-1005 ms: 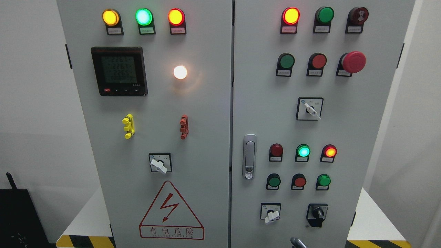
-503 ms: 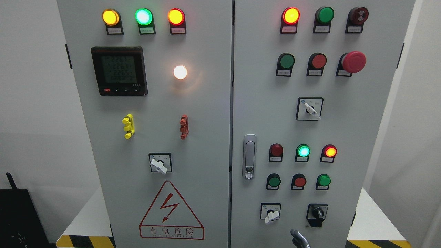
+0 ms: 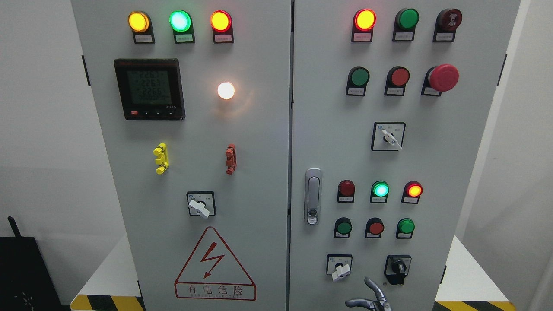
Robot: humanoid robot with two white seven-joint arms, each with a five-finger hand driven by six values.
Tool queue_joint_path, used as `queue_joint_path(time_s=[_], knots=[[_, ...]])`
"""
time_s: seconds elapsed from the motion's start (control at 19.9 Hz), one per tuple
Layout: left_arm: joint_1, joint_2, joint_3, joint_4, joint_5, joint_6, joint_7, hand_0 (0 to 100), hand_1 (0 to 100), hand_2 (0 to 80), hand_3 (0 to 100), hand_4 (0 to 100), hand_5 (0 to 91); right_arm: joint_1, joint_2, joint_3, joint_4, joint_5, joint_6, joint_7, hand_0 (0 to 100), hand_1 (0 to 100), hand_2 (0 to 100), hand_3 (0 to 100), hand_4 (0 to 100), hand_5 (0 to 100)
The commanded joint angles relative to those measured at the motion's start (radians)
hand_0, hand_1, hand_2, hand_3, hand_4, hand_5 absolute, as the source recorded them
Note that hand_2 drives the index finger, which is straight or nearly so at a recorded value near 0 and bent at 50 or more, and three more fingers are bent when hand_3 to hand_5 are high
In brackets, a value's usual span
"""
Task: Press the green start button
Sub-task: 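Raise the right hand up toward the green push button on the lower row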
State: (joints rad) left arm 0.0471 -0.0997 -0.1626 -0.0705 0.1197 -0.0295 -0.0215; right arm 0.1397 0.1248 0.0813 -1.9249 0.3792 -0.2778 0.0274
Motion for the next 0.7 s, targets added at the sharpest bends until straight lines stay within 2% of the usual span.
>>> queue_joint_path(time_s=[0.0, 0.2, 0.65], knots=[[-0.001, 0.0, 0.0, 0.0, 0.0, 0.0, 0.0, 12, 56, 0.0, 0, 0, 0.0, -0.038, 0.003, -0.06, 0.02, 0.239, -0.037, -0.033, 44, 32, 0, 63, 62, 51], [-0.001, 0.0, 0.0, 0.0, 0.0, 0.0, 0.0, 12, 56, 0.0, 0, 0, 0.0, -0.063, 0.003, -0.087, 0.024, 0.335, -0.043, -0.046, 49, 31, 0, 63, 63, 55], [0.0, 0.0, 0.0, 0.0, 0.0, 0.0, 0.0, 12, 56, 0.0, 0, 0, 0.0, -0.138, 0.004, -0.104, 0.047, 0.553, -0.046, -0.056, 53, 33, 0, 65, 64, 59]])
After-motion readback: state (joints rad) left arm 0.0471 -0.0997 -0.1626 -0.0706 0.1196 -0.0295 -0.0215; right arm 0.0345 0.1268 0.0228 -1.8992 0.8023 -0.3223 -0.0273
